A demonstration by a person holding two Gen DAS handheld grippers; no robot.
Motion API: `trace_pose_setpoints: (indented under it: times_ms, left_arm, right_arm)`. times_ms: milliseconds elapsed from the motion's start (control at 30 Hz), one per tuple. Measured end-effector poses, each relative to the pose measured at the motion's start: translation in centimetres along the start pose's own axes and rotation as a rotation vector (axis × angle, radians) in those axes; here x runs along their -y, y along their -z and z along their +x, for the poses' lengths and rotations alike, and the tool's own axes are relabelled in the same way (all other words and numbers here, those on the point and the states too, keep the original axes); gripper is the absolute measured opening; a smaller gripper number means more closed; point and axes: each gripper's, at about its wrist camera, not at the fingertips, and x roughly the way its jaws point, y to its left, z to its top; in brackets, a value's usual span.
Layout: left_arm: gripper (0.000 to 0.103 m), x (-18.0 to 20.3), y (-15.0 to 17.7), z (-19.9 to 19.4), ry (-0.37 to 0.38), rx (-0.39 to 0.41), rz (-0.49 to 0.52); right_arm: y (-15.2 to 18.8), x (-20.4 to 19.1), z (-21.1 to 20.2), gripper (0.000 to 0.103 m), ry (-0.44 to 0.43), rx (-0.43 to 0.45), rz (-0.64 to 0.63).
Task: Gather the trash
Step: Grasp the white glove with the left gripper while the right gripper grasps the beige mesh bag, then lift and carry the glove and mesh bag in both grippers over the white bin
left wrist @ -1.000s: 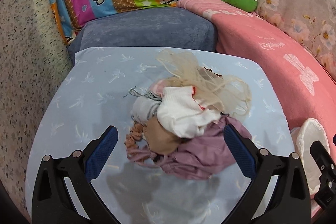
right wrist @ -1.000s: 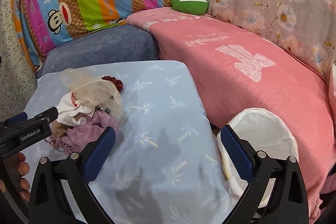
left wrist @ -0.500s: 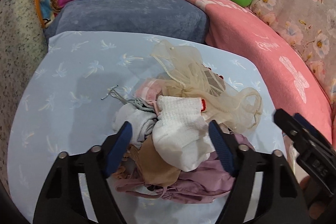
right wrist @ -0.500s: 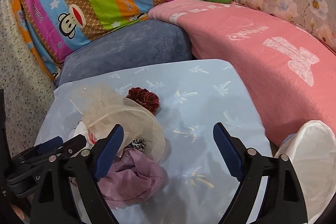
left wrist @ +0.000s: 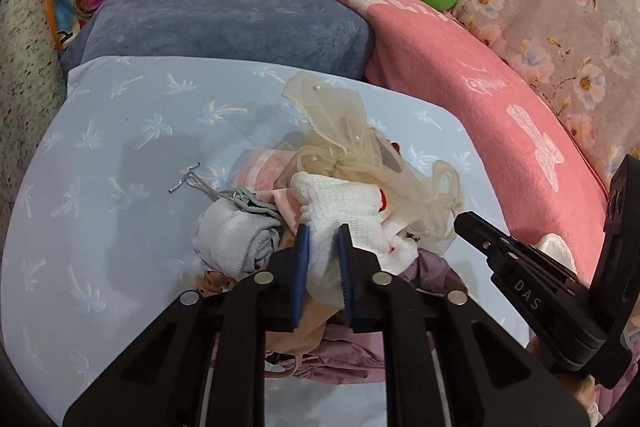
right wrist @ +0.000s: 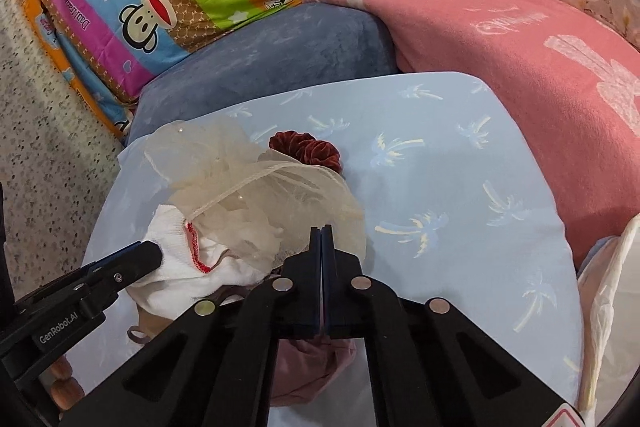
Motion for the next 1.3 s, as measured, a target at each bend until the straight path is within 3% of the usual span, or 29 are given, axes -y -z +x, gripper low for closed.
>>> trace_pose_setpoints:
  times_ms: [267,467,600,767,1033,1233,1300]
  left_arm:
    - [0.01,2.4,-0.1,-2.7,0.014,0.053,0.044]
    - [0.009,3.3,-0.4,-4.0,-0.021,0.094,0.067]
    - [0.009,3.2,-1.4,-5.0,-0.058,0.147,0.078]
    - [0.009,2.1,-3.0,-6.1,-0.082,0.2,0.062]
    - [0.009,0.7,-4.7,-5.5,-0.12,0.227,0.05]
    - [0.009,0.2,-5.4,-4.7,-0.107,0.218,0.047]
    - [0.009,0.3,-5.5,-4.6,-0.104,0.216,0.049]
  right_arm:
    - [-0.1,0.6,-5.7,0.0,0.025,0.077,0.006]
    - [0.3,1.1,-7.5,0.001,0.051,0.063,0.005]
    - [1.1,1.0,-7.3,0.021,0.039,0.041,0.013]
    - [1.4,-0.9,-6.1,0.054,0.016,0.023,-0.01]
    - [0.1,-4.7,-1.9,0.069,-0.005,0.003,-0.037]
    - [-1.1,-5.2,1.5,0.067,0.007,-0.025,0.016]
    - [-1.1,-4.8,2.3,0.046,0.011,-0.043,0.037]
